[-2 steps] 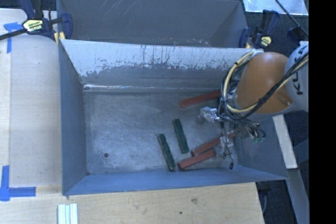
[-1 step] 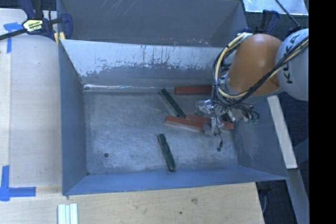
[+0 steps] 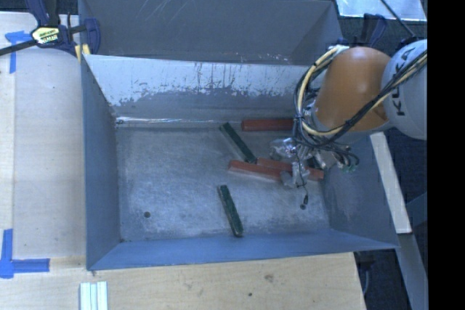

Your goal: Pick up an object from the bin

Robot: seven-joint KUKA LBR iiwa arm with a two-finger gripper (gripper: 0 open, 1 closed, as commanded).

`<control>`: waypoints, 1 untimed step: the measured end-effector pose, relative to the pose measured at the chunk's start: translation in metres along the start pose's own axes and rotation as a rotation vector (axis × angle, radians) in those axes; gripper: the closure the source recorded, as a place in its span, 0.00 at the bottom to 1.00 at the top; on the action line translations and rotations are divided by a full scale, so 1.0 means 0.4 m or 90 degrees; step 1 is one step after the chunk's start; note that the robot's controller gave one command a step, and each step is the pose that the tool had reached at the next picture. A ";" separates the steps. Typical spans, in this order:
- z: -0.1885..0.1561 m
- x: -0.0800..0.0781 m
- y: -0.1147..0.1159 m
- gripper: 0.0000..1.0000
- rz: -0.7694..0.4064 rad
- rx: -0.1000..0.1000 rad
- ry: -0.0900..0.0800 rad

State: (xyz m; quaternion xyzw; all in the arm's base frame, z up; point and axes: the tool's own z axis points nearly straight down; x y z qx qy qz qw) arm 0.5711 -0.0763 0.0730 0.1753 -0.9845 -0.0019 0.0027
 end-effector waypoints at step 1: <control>-0.504 -0.098 0.037 1.00 -0.053 0.004 -0.006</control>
Offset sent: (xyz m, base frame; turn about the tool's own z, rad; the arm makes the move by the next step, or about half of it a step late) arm 0.0000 0.0000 0.0000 0.0000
